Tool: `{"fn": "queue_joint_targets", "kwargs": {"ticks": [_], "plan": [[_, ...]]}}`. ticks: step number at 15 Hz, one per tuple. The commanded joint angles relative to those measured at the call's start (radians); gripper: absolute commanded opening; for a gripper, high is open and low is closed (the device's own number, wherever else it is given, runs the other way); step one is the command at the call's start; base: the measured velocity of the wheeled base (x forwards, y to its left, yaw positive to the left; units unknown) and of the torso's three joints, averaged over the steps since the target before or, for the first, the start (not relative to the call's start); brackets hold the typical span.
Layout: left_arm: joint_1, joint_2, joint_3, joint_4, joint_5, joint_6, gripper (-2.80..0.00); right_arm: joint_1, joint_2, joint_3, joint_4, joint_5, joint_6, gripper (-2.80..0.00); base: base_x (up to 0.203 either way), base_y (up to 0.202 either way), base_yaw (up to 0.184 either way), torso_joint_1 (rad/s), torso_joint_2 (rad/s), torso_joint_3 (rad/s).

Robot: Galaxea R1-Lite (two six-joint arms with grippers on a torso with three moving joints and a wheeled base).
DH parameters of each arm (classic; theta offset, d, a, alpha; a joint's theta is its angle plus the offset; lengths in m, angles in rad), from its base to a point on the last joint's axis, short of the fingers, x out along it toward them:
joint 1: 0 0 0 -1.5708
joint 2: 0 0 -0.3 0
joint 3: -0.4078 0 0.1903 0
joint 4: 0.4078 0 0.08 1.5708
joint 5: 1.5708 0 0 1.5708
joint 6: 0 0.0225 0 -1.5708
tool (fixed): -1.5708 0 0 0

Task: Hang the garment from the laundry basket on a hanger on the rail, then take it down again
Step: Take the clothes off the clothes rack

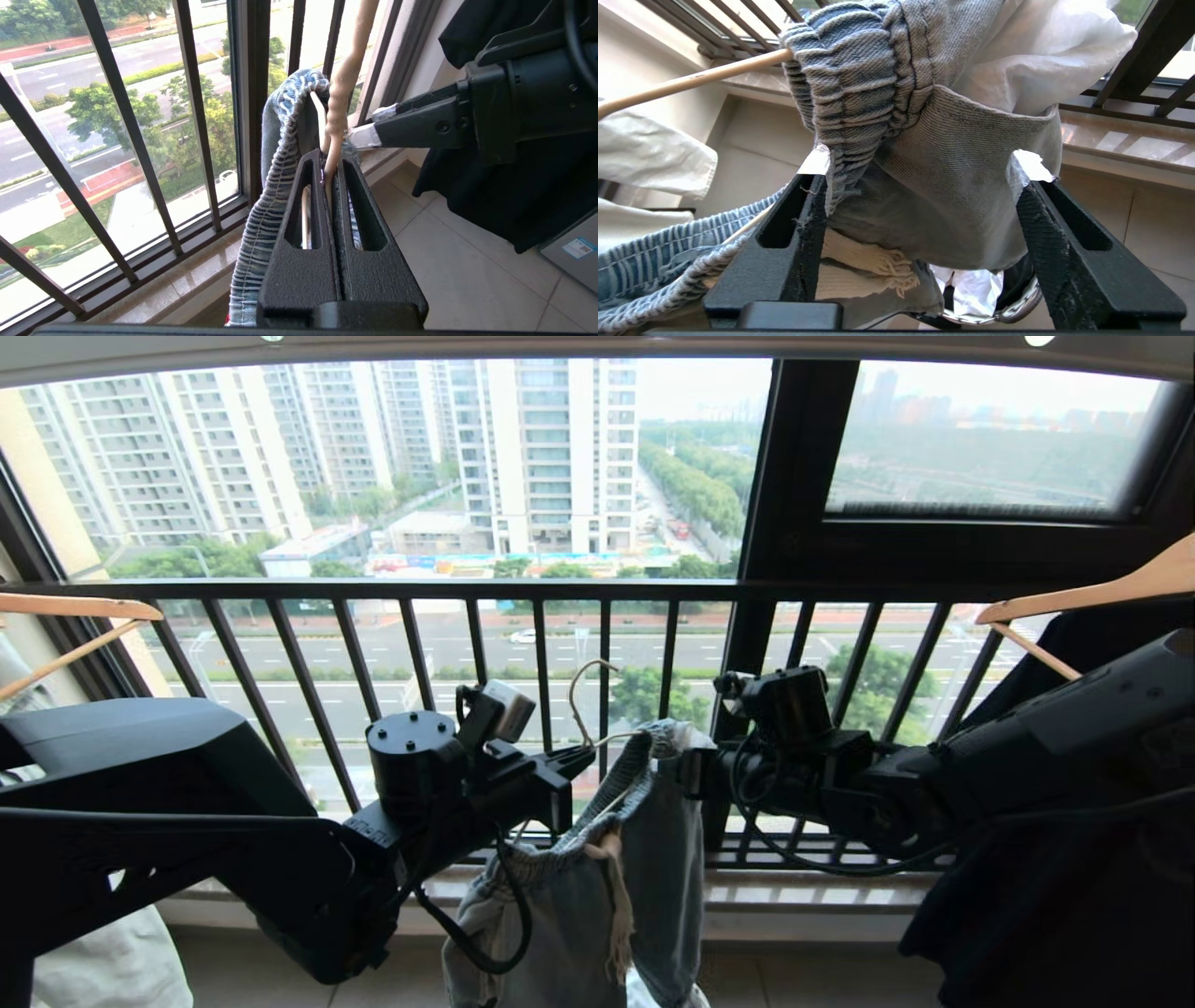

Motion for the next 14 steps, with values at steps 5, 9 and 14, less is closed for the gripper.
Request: {"fn": "queue_joint_targets", "kwargs": {"ticks": [5, 9, 14], "plan": [[0.001, 0.005, 0.001, -0.009, -0.002, -0.001, -2.8, 0.004, 0.076, -0.004, -0.183, -0.12, 0.006, 0.0, 0.0, 0.0, 0.0, 0.0, 0.0, 0.0], [0.001, 0.012, -0.004, -0.01, -0.001, -0.001, -2.8, 0.028, 0.034, 0.022, -0.185, -0.109, 0.008, 0.0, 0.0, 0.0, 0.0, 0.0, 0.0, 0.0], [0.003, 0.013, -0.012, -0.013, -0.001, -0.017, -2.8, 0.057, 0.028, 0.039, -0.178, -0.109, 0.007, 0.0, 0.0, 0.0, 0.0, 0.0, 0.0, 0.0]]}}
